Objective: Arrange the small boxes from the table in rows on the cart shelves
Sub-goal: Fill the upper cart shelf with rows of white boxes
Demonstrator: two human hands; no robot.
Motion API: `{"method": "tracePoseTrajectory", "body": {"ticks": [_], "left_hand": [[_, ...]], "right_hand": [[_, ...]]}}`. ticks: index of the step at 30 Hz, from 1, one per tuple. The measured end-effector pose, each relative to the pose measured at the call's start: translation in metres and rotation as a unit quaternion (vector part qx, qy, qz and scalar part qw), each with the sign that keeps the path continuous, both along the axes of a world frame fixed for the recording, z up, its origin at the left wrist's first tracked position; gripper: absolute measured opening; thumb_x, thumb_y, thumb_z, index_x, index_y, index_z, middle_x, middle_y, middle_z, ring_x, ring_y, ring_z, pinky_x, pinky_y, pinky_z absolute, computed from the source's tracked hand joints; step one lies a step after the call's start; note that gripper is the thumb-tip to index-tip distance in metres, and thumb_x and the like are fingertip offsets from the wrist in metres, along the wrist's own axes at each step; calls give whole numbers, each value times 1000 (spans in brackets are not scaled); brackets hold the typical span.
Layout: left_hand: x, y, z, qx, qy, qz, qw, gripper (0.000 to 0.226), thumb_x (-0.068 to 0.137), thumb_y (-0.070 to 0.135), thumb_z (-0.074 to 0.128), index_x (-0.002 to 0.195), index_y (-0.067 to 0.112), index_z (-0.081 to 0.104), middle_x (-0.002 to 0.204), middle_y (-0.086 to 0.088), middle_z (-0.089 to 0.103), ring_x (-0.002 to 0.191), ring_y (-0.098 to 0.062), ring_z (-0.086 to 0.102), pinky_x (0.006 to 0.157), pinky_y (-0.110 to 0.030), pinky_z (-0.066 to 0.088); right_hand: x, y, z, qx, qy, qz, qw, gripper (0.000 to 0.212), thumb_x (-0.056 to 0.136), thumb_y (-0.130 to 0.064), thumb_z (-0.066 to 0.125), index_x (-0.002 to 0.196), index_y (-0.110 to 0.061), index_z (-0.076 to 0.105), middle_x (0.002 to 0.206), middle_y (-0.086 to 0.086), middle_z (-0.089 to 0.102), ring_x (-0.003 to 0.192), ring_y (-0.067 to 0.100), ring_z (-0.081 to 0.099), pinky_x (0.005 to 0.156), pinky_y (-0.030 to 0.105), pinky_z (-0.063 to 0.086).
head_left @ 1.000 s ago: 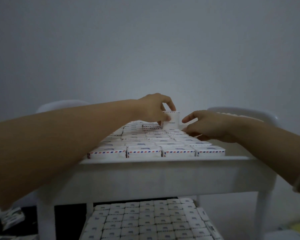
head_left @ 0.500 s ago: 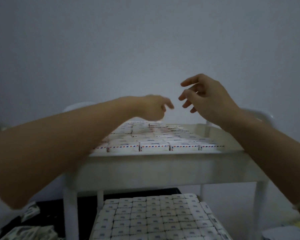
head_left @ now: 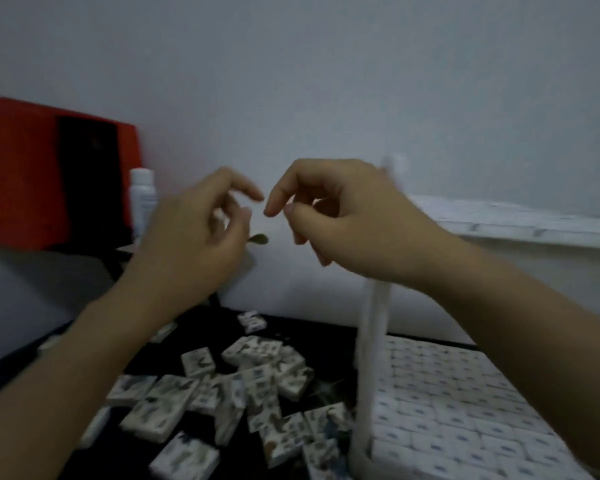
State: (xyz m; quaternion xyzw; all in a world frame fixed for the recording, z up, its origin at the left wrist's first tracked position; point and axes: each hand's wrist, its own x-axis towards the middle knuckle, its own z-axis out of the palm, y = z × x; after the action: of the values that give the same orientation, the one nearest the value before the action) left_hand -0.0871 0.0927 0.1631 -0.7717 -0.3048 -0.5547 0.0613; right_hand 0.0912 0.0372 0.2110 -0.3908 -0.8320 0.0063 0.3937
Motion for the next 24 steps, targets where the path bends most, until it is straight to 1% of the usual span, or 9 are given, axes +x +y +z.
{"method": "tracePoseTrajectory", "body": {"ticks": [3, 6, 9, 11, 13, 16, 20, 23, 24], "left_hand": [[-71, 35, -78, -88, -39, 113, 989, 16, 93, 15, 54, 95, 30, 59, 67, 3, 62, 50, -12, 54, 51, -36, 46], [-141, 63, -151, -206, -62, 235, 948, 16, 94, 20, 55, 90, 36, 58, 67, 9, 62, 56, -14, 57, 51, -34, 46], [-198, 80, -198, -246, -68, 326, 910, 14, 89, 19, 58, 89, 33, 59, 77, 4, 66, 69, -19, 60, 61, -33, 46], [-229, 93, -220, -250, -52, 366, 895, 13, 85, 13, 62, 95, 22, 64, 90, -2, 67, 82, -23, 61, 72, -37, 49], [-255, 106, -236, -253, -19, 416, 873, 22, 83, 11, 65, 105, 11, 66, 100, -12, 67, 93, -31, 60, 81, -44, 50], [-282, 124, -257, -267, 20, 484, 833, 37, 83, 13, 65, 118, 0, 61, 112, -23, 63, 103, -39, 57, 90, -51, 45], [-295, 137, -284, -272, 65, 533, 799, 52, 87, 22, 64, 132, -1, 53, 137, -25, 49, 129, -38, 41, 109, -59, 25], [-293, 136, -290, -327, 77, 540, 772, 52, 94, 31, 51, 140, 9, 47, 149, -17, 41, 140, -29, 32, 116, -53, 13], [-292, 135, -288, -327, 72, 538, 773, 48, 94, 30, 51, 138, 12, 51, 147, -14, 44, 138, -28, 36, 115, -51, 15]], "right_hand": [[-53, 34, -28, -43, -63, 22, 997, 19, 87, -12, 54, 87, -28, 65, 71, -8, 64, 58, 4, 58, 66, 28, 50], [-98, 71, -62, -107, -122, 41, 986, 16, 90, -16, 54, 91, -29, 62, 81, -5, 67, 62, 6, 61, 70, 34, 55], [-134, 111, -99, -147, -181, 40, 971, 14, 93, -19, 53, 99, -28, 62, 89, -7, 67, 72, 10, 59, 75, 37, 54], [-154, 137, -125, -185, -201, 43, 961, 15, 94, -21, 51, 102, -29, 61, 91, -8, 65, 79, 15, 60, 77, 39, 54], [-172, 161, -150, -226, -217, 46, 949, 17, 95, -21, 50, 108, -28, 59, 95, -7, 63, 83, 17, 59, 79, 40, 53], [-201, 194, -184, -252, -235, 39, 938, 29, 94, -18, 49, 122, -25, 54, 111, 0, 61, 96, 23, 58, 86, 41, 52], [-238, 236, -215, -237, -270, 22, 933, 48, 96, -24, 49, 143, -23, 39, 141, 7, 43, 126, 29, 44, 101, 42, 43], [-266, 268, -229, -234, -285, 9, 929, 58, 98, -35, 47, 151, -21, 26, 153, 9, 28, 138, 30, 31, 110, 41, 34], [-274, 280, -232, -235, -287, 2, 929, 60, 99, -38, 46, 152, -21, 23, 157, 9, 22, 141, 30, 25, 113, 40, 30]]}}
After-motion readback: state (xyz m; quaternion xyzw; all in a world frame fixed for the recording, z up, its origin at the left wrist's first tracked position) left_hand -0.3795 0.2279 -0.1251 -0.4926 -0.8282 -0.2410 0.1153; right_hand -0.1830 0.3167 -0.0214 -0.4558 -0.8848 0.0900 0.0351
